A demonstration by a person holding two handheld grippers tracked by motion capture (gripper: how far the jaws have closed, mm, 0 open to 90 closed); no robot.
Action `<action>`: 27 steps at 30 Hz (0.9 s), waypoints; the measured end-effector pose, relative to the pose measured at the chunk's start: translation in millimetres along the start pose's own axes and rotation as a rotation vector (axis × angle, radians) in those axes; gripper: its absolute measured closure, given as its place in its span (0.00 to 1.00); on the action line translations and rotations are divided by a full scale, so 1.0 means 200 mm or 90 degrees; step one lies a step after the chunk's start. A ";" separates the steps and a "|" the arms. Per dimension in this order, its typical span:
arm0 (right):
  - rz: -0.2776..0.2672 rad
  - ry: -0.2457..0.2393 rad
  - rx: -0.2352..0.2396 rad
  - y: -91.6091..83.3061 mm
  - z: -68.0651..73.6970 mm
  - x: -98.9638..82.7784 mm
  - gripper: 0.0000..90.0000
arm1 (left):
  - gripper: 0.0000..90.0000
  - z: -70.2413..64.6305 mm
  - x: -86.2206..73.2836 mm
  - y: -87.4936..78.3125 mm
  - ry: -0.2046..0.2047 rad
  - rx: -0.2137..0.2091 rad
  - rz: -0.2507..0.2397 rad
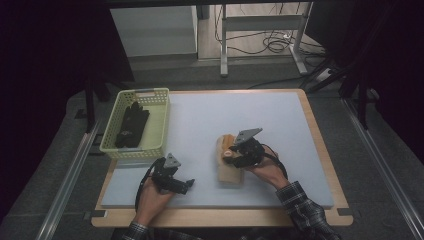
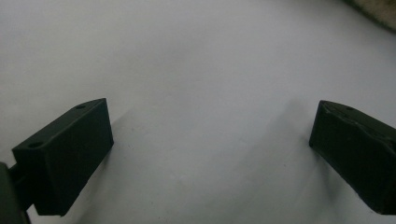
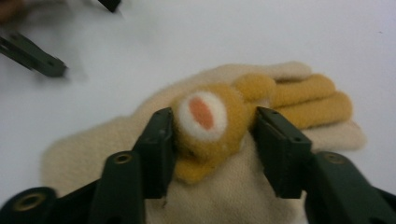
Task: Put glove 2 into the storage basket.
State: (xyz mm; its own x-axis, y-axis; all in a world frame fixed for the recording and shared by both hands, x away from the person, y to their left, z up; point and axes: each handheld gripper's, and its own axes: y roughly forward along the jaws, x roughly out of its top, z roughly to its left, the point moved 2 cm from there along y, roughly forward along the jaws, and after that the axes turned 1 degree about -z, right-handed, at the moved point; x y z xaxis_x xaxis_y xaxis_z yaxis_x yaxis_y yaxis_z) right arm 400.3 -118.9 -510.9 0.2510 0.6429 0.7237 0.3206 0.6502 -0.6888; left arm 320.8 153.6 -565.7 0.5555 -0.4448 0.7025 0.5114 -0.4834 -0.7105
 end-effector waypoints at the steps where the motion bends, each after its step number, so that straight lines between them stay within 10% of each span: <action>1: 0.001 -0.002 -0.004 0.01 0.00 -0.01 0.46 | 0.00 0.00 0.00 0.00 0.000 0.000 0.000; 13: -0.040 0.062 -0.014 -0.11 -0.04 -0.03 0.35 | 0.00 0.00 0.00 0.00 0.000 0.000 0.000; 27: -0.020 0.103 -0.013 -0.25 -0.01 -0.26 0.97 | 0.00 0.00 0.00 0.00 0.000 0.000 0.000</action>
State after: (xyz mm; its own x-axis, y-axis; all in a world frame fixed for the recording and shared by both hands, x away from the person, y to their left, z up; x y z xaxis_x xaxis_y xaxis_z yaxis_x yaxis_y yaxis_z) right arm 373.6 -185.0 -513.4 0.3831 0.5478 0.7437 0.3492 0.6595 -0.6657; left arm 320.8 153.6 -565.8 0.5553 -0.4451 0.7025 0.5118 -0.4829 -0.7105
